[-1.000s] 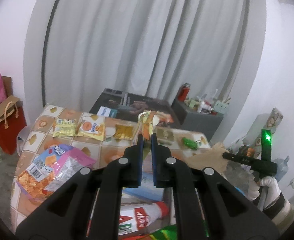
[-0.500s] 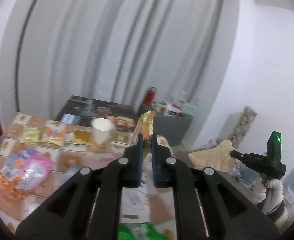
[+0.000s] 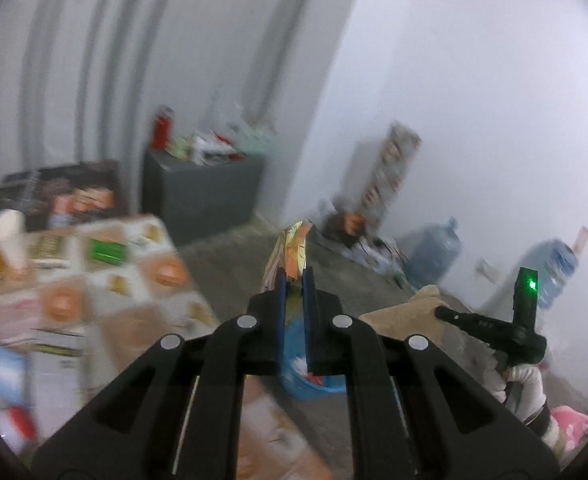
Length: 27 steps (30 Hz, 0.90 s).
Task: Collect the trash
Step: 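Carry both items over the blue wastebasket and open both tools to drop them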
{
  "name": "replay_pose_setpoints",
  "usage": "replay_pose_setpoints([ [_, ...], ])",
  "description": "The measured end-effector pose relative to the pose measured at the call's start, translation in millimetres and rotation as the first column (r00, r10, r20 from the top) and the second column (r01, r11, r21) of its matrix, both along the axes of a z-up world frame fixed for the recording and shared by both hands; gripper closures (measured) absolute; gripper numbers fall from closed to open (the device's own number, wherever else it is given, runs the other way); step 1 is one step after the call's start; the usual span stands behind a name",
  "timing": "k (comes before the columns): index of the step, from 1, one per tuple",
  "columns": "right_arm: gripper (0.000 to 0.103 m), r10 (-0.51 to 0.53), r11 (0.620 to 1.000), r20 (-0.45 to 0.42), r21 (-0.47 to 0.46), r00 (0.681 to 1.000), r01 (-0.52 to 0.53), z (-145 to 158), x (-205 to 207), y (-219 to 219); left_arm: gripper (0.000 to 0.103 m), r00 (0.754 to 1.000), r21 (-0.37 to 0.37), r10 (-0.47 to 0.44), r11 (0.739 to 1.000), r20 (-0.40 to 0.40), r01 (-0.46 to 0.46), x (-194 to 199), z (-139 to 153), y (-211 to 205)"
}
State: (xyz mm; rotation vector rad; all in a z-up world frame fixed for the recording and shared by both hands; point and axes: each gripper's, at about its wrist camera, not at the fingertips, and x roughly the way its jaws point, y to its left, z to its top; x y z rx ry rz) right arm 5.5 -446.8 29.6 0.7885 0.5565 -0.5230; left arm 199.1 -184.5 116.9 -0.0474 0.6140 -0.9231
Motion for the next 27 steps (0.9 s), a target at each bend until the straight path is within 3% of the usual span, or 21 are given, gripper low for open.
replay_pose_setpoints([
  [6,0.099,-0.052,0.996,-0.057,0.071,0.997,0.056,-49,-9,-36,0.097,0.987,0.108,-0.105,0.987,-0.118,0.118,12,-50,-109],
  [13,0.099,-0.079,0.983,-0.129,0.155,0.989,0.098,-113,24,-81,0.097,0.955,0.226,-0.165,0.948,-0.246,0.222,34,-127,-208],
  [19,0.099,-0.107,0.975,-0.185,0.174,0.977,0.139,-150,55,-110,0.096,0.922,0.236,-0.184,0.932,-0.341,0.274,59,-184,-264],
  [20,0.097,-0.113,0.972,-0.195,0.181,0.974,0.149,-159,60,-117,0.094,0.911,0.231,-0.201,0.927,-0.359,0.296,61,-194,-273],
  [22,0.093,-0.117,0.967,-0.214,0.199,0.970,0.160,-179,67,-128,0.070,0.899,0.229,-0.225,0.918,-0.376,0.325,67,-210,-289],
  [23,0.076,-0.125,0.964,-0.228,0.202,0.966,0.173,-186,68,-131,0.052,0.898,0.232,-0.220,0.918,-0.380,0.323,68,-218,-294],
  [24,0.063,-0.142,0.960,-0.247,0.201,0.959,0.194,-196,67,-135,0.051,0.899,0.235,-0.206,0.921,-0.388,0.312,72,-227,-297],
  [27,0.063,-0.174,0.948,-0.277,0.214,0.945,0.237,-215,60,-139,0.051,0.891,0.247,-0.177,0.922,-0.417,0.298,78,-241,-300],
])
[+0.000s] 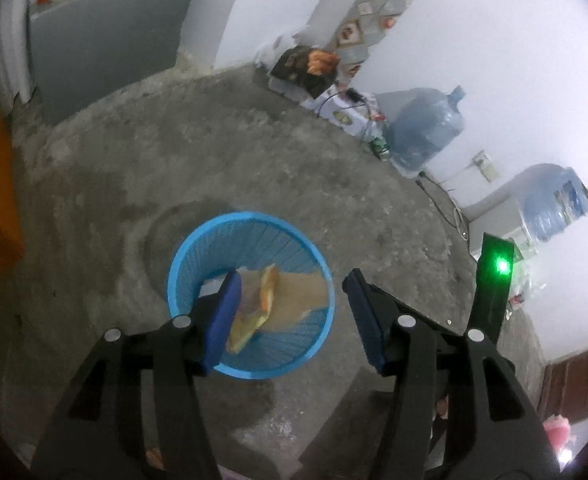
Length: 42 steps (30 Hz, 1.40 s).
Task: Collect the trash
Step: 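Carry both items over the blue wastebasket and open both tools to drop them, then move both open tools back over the table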
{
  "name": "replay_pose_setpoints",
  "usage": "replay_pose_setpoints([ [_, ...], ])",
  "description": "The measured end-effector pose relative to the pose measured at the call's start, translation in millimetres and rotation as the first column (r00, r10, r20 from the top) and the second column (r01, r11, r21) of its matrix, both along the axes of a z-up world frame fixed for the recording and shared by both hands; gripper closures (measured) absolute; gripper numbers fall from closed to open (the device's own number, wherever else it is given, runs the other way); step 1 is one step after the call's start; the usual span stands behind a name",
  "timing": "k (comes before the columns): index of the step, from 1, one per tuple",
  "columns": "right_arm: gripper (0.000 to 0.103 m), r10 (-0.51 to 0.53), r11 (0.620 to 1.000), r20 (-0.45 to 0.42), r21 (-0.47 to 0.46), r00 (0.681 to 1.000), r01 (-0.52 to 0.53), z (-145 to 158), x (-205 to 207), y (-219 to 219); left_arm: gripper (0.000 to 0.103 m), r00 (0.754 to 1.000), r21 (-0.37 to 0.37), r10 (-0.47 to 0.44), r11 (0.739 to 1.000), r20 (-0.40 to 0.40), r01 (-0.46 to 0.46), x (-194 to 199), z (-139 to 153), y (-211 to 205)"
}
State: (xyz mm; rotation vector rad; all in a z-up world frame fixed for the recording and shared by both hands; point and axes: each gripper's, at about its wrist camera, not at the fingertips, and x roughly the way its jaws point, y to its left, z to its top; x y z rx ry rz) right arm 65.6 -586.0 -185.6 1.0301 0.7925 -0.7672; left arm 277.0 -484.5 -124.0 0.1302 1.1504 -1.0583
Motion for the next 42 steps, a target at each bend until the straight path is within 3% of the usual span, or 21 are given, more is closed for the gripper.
replay_pose_setpoints([
  [6,0.063,0.008,0.999,0.011,-0.033,1.000,-0.008,8,-14,17,0.046,0.998,-0.051,-0.008,0.999,0.055,0.011,-13,22,15],
  [10,0.062,0.033,0.992,0.051,-0.120,0.998,-0.026,43,-27,45,0.042,0.995,-0.136,-0.009,0.990,0.095,0.022,-29,60,39],
  [15,0.043,0.104,0.952,0.102,-0.297,0.989,-0.070,103,-43,82,0.028,0.967,-0.185,0.014,0.982,0.253,0.034,-59,111,81],
  [20,0.028,0.189,0.872,0.109,-0.476,0.976,-0.116,165,-45,120,0.018,0.938,-0.257,0.098,0.966,0.333,-0.010,-80,160,136],
  [23,0.012,0.191,0.793,0.104,-0.602,0.976,-0.091,203,-47,150,0.016,0.936,-0.331,0.156,0.943,0.314,-0.046,-88,185,174],
  [26,0.007,0.232,0.731,0.126,-0.677,0.964,-0.087,231,-50,177,0.014,0.931,-0.402,0.224,0.911,0.288,-0.095,-96,209,215],
  [29,0.007,0.275,0.712,0.143,-0.694,0.951,-0.102,248,-50,196,0.013,0.922,-0.440,0.274,0.888,0.274,-0.133,-104,225,245],
  [33,0.007,0.330,0.695,0.144,-0.706,0.933,-0.137,266,-45,223,0.013,0.890,-0.455,0.347,0.870,0.295,-0.188,-114,244,288],
  [36,0.007,0.377,0.709,0.122,-0.676,0.918,-0.201,272,-34,236,0.013,0.874,-0.460,0.388,0.859,0.292,-0.227,-116,251,316],
  [39,0.007,0.417,0.746,0.126,-0.613,0.900,-0.260,276,-24,244,0.013,0.849,-0.464,0.452,0.836,0.276,-0.294,-116,257,355],
  [42,0.007,0.457,0.758,0.153,-0.582,0.876,-0.293,278,-15,255,0.013,0.784,-0.470,0.554,0.791,0.280,-0.391,-117,266,406],
])
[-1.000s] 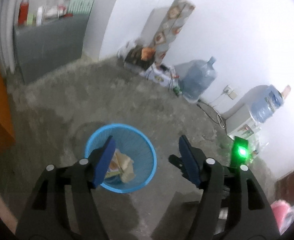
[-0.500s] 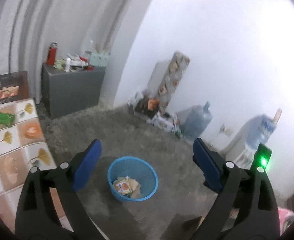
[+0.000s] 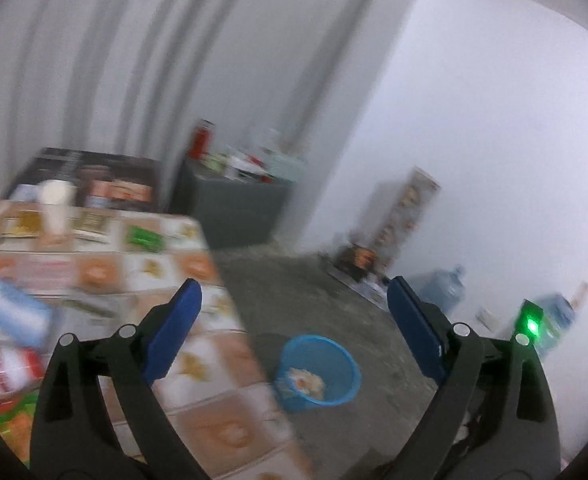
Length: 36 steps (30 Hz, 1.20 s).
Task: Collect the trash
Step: 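Move both open tools back over the table, then grasp the clear pink-printed plastic bag with the left tool and lift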
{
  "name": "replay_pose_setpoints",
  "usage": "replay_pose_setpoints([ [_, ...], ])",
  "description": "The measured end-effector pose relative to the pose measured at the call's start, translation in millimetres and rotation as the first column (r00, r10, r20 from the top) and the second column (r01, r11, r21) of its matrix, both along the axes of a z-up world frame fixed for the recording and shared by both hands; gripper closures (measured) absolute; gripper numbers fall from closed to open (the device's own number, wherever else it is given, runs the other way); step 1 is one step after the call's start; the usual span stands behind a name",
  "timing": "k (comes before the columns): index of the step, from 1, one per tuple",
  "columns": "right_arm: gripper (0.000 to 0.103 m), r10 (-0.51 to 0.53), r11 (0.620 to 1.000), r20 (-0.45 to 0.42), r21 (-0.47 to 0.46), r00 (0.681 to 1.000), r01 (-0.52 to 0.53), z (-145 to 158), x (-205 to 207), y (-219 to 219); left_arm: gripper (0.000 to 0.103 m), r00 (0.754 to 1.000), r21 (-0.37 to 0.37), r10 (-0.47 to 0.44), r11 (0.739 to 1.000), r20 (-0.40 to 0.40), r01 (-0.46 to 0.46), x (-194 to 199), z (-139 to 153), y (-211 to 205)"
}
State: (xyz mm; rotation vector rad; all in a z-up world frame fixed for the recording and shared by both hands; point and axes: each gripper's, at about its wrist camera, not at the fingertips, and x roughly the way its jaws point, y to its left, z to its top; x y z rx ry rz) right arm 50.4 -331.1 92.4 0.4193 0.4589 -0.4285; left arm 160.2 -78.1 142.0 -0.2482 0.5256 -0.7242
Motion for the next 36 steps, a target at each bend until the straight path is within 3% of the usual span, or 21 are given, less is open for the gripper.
replay_pose_setpoints([
  [5,0.007,0.172,0.982,0.028,0.079,0.985,-0.174,5,36,28,0.013,0.975,-0.002,0.217,0.976,0.036,-0.217,-7,14,86],
  [9,0.007,0.298,0.943,0.026,0.147,0.954,-0.299,3,75,53,0.013,0.932,0.011,0.361,0.932,0.028,-0.361,-17,12,145],
  [13,0.007,0.425,0.878,0.026,0.229,0.905,-0.419,-3,113,83,0.013,0.903,0.028,0.429,0.903,0.001,-0.429,-24,-3,185],
  [19,0.007,0.505,0.825,0.000,0.293,0.863,-0.483,-13,149,110,0.013,0.879,0.044,0.473,0.881,-0.055,-0.471,-17,-18,221],
  [23,0.007,0.534,0.800,-0.023,0.338,0.845,-0.496,-22,168,119,0.013,0.893,0.070,0.445,0.895,-0.066,-0.441,5,-18,219],
  [26,0.007,0.554,0.774,-0.029,0.385,0.832,-0.502,-29,182,126,0.013,0.913,0.152,0.402,0.909,-0.066,-0.389,36,-13,204],
  [29,0.007,0.572,0.756,-0.043,0.416,0.819,-0.506,-37,194,132,0.013,0.933,0.278,0.356,0.902,-0.051,-0.329,77,-16,183],
  [33,0.007,0.589,0.740,-0.062,0.443,0.806,-0.506,-49,207,140,0.014,0.968,0.470,0.251,0.854,0.000,-0.222,122,-34,152],
  [36,0.007,0.602,0.730,-0.077,0.456,0.795,-0.508,-57,218,144,0.021,0.985,0.590,0.165,0.800,-0.040,-0.110,154,-62,130],
])
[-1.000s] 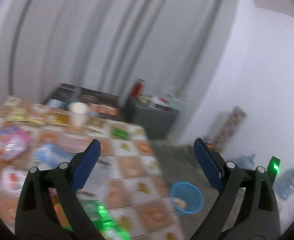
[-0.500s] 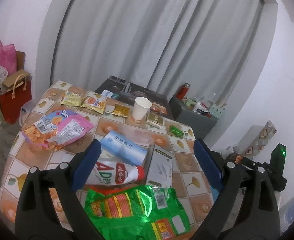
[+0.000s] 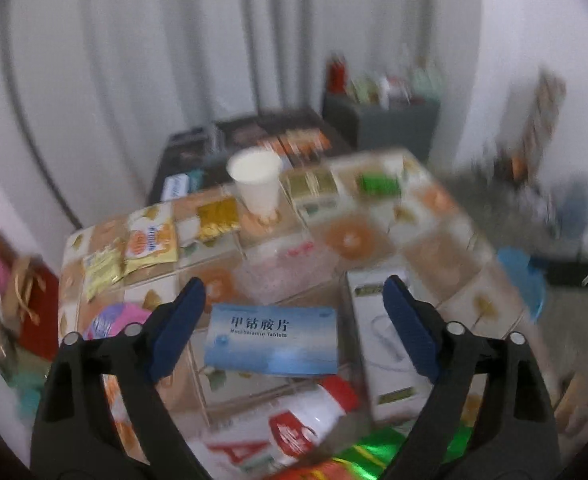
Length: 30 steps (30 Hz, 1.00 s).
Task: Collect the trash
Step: 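Grasp the clear pink-printed plastic bag with the left tool and lift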
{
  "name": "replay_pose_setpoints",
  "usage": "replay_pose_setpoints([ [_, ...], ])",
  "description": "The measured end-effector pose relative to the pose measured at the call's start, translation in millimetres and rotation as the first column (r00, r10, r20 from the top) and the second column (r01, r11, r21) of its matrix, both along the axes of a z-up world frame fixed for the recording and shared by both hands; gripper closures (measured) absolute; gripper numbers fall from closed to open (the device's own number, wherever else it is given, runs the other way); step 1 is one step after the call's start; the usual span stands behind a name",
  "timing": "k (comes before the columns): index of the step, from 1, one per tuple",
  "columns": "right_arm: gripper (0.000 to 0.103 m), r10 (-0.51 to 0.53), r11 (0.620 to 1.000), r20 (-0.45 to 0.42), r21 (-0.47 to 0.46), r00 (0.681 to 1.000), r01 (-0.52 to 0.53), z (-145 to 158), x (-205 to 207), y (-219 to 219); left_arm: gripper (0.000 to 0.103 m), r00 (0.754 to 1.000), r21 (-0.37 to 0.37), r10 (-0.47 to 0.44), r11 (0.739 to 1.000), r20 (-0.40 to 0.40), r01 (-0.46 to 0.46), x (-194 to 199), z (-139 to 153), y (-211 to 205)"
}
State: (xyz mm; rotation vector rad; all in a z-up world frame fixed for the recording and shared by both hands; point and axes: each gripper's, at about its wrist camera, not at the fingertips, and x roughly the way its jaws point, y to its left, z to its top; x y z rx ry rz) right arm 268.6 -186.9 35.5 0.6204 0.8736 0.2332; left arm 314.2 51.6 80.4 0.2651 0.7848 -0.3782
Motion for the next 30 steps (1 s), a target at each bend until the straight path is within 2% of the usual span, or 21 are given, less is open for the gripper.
replay_pose_setpoints([
  [3,0.007,0.019,1.000,-0.029,0.013,0.999,-0.019,-9,15,4,0.025,0.997,0.098,-0.047,0.994,-0.061,0.053,28,-30,-18],
  [6,0.007,0.032,0.999,-0.049,0.022,0.998,-0.031,-17,30,8,0.028,0.991,0.164,-0.057,0.983,-0.124,0.077,57,-59,-27],
  [10,0.007,0.043,0.999,-0.063,0.035,0.997,-0.040,-25,42,10,0.032,0.982,0.260,-0.036,0.962,-0.187,0.084,90,-93,-31],
  [12,0.007,0.046,0.998,-0.068,0.038,0.997,-0.043,-28,45,10,0.037,0.977,0.284,-0.027,0.955,-0.213,0.088,102,-105,-31],
  [16,0.007,0.045,0.998,-0.088,0.045,0.995,-0.041,-38,53,9,0.044,0.970,0.298,-0.016,0.950,-0.242,0.090,115,-118,-30],
  [19,0.007,0.046,0.998,-0.099,0.047,0.994,-0.042,-43,57,9,0.058,0.967,0.298,-0.027,0.949,-0.253,0.105,118,-122,-31],
  [24,0.007,0.057,0.998,-0.108,0.044,0.993,-0.052,-48,64,13,0.079,0.961,0.253,-0.041,0.961,-0.273,0.113,125,-122,-29],
  [30,0.007,0.084,0.996,-0.086,0.027,0.993,-0.082,-42,69,18,0.096,0.969,0.216,-0.038,0.972,-0.245,0.093,130,-112,-24],
])
